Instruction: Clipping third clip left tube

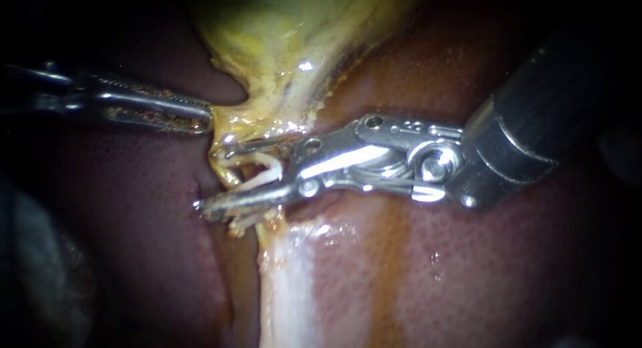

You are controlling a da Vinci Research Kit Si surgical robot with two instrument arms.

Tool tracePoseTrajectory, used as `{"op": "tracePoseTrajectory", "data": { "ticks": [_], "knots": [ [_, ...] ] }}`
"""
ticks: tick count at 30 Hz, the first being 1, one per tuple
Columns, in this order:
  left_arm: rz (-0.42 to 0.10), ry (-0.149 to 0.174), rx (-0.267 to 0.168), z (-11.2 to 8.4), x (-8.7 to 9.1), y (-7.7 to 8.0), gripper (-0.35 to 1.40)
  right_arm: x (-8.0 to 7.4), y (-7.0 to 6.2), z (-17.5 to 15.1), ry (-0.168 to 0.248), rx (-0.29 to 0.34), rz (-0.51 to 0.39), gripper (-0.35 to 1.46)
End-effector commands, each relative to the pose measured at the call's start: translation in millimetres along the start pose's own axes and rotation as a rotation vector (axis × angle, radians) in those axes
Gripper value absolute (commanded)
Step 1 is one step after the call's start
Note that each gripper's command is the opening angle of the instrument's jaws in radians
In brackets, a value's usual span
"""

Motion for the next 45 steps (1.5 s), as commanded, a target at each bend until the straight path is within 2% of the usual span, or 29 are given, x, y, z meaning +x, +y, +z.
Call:
{"op": "tracePoseTrajectory", "data": {
  "ticks": [1, 9, 18, 24, 35, 39, 45],
  "knots": [
    [0.000, 0.000, -0.001, 0.0, 0.0, 0.0, -0.35, 0.0, -0.1, -0.2, 0.000, 0.000, -0.001, 0.45],
    [0.000, 0.000, -0.001, 0.0, 0.0, 0.0, -0.35, -0.6, -0.8, -2.7, -0.002, 0.010, -0.002, 0.47],
    [0.000, 0.000, 0.001, -0.1, 0.0, 0.0, -0.35, -1.5, -0.5, -4.7, 0.001, 0.000, 0.020, 0.47],
    [0.000, 0.000, 0.001, -0.1, 0.0, 0.0, -0.35, -2.4, 0.5, -5.8, 0.001, -0.005, 0.054, 0.47],
    [0.000, 0.001, 0.002, -0.1, 0.0, 0.0, -0.35, -5.2, 3.7, -4.7, -0.004, -0.018, 0.091, 0.50],
    [0.000, 0.001, 0.002, -0.1, 0.0, 0.0, -0.35, -5.2, 4.3, -4.5, 0.004, -0.021, 0.092, 0.50],
    [0.000, 0.001, 0.002, -0.1, 0.1, 0.0, -0.35, -4.5, 4.6, -2.8, 0.047, -0.009, 0.112, 0.50]
  ]
}}
